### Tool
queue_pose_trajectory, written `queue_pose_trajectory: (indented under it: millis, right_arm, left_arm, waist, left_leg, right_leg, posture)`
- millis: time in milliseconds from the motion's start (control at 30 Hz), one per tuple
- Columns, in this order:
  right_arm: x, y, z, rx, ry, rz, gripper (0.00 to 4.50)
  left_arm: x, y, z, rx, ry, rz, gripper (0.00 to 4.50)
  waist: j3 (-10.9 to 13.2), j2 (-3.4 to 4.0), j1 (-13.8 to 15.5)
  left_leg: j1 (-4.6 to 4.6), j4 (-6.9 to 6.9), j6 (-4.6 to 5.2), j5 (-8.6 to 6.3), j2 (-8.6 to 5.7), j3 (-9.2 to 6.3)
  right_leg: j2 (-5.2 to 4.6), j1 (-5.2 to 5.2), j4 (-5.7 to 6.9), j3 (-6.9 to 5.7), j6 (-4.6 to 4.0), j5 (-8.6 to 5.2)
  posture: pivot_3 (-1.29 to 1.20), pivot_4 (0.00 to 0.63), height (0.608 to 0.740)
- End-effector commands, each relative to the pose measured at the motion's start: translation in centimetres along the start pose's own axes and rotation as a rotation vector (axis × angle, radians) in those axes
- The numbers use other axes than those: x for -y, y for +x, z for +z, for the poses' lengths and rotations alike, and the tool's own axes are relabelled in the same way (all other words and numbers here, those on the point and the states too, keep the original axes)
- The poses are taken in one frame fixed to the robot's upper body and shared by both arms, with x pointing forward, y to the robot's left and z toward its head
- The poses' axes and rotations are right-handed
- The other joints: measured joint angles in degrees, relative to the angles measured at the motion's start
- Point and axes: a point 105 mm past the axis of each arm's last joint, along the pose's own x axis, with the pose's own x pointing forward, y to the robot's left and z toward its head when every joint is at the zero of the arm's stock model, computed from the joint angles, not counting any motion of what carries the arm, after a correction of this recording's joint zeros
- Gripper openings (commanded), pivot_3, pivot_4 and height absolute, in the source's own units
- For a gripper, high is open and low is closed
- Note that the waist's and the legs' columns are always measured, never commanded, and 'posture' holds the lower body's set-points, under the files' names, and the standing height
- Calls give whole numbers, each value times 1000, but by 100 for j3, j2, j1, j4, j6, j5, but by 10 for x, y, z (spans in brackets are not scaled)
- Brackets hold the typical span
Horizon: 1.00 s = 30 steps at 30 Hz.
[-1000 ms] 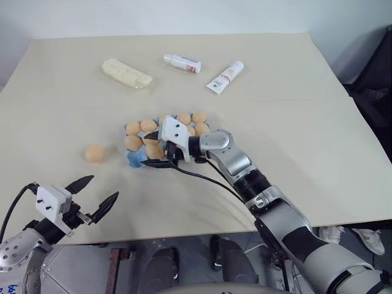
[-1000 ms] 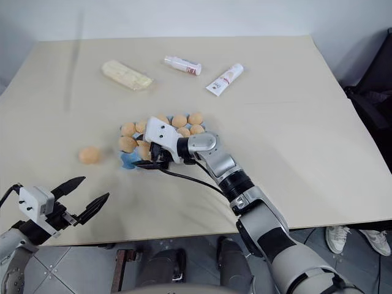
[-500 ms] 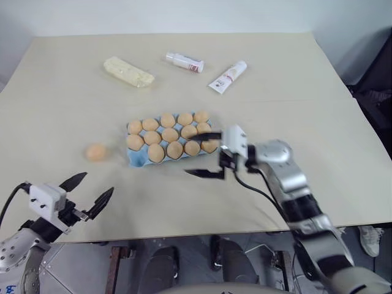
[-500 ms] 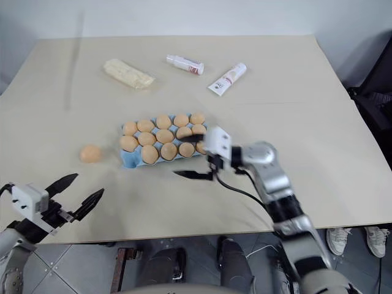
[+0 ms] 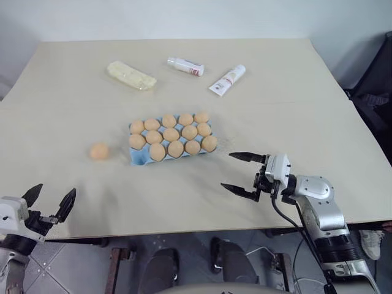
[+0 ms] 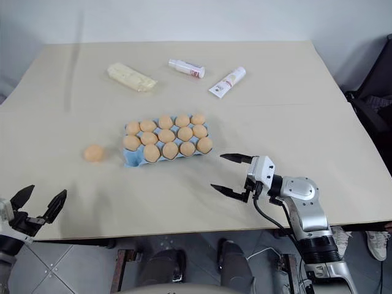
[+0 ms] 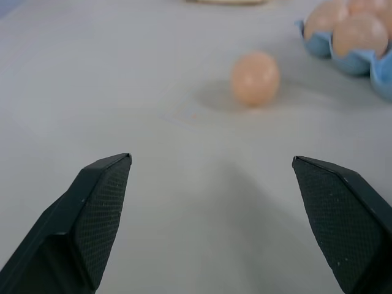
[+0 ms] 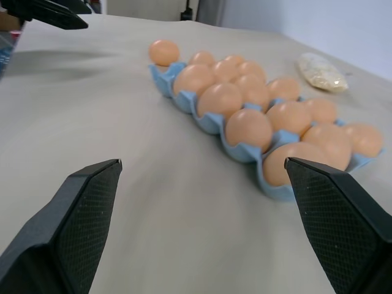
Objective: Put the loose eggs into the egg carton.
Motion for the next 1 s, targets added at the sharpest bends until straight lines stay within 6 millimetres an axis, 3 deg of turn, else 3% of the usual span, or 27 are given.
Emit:
queue_pose_trajectory:
  millis: [33, 167, 300, 467, 600, 700, 900, 1000]
  right_arm:
    - [5, 3, 12, 24, -49, -10, 4459]
    - [4, 7, 15, 24, -58, 8, 4459]
    - [5, 12, 19, 30, -68, 14, 4459]
    - [4, 17, 21, 33, -81, 33, 4459]
    - [7, 20, 24, 43, -92, 21, 4459]
    - [10, 20, 24, 46, -93, 3, 4500]
    - [9, 23, 22, 52, -95, -5, 4500]
    - [9, 23, 21, 52, -94, -9, 4500]
  left_arm:
    - [15, 24, 12, 30, -3, -51, 4500]
    - [29, 58, 24, 18, 24, -118, 4500]
    - [25, 94, 31, -36, 49, -83, 4500]
    - [22, 115, 24, -110, 55, -56, 4500]
    - [23, 120, 18, -149, 46, -65, 4500]
    - [25, 120, 16, -170, 44, -69, 3853]
    - [17, 115, 14, -165, 32, -72, 1947]
    - [15, 113, 26, -82, 12, -93, 1665]
  waist:
    - [-2, -3, 40]
    - [-4, -6, 47]
    - [-4, -6, 38]
    - [-4, -7, -5]
    - [-4, -7, -1]
    - [-4, -7, 19]
    - [-4, -7, 31]
    - [-4, -7, 22]
  left_leg:
    - [0, -2, 1, 0, 0, 0]
    - [-4, -18, 21, 14, 2, -1]
    - [-4, -20, 21, 18, 2, 0]
    - [0, -25, 22, 19, 2, 14]
    - [-1, -23, 20, 19, 2, 14]
    - [-1, -23, 20, 19, 3, 13]
    - [-1, -23, 18, 20, 3, 12]
    - [-1, -24, 18, 19, 3, 12]
  right_leg:
    - [0, -1, 1, 0, 8, 5]
    - [3, -14, 8, -8, 15, 9]
    - [6, -16, 12, -10, 15, 9]
    - [7, -19, 17, -7, 18, 10]
    - [7, -20, 17, -7, 18, 10]
    - [6, -21, 18, -6, 18, 11]
    - [4, -21, 17, -5, 18, 11]
    - [4, -21, 17, -5, 18, 10]
  posture:
    - [0, 150, 740]
    - [0, 150, 740]
    - [0, 150, 740]
    - [0, 150, 740]
    - [0, 150, 740]
    - [0, 150, 740]
    - [0, 150, 740]
    - [0, 150, 740]
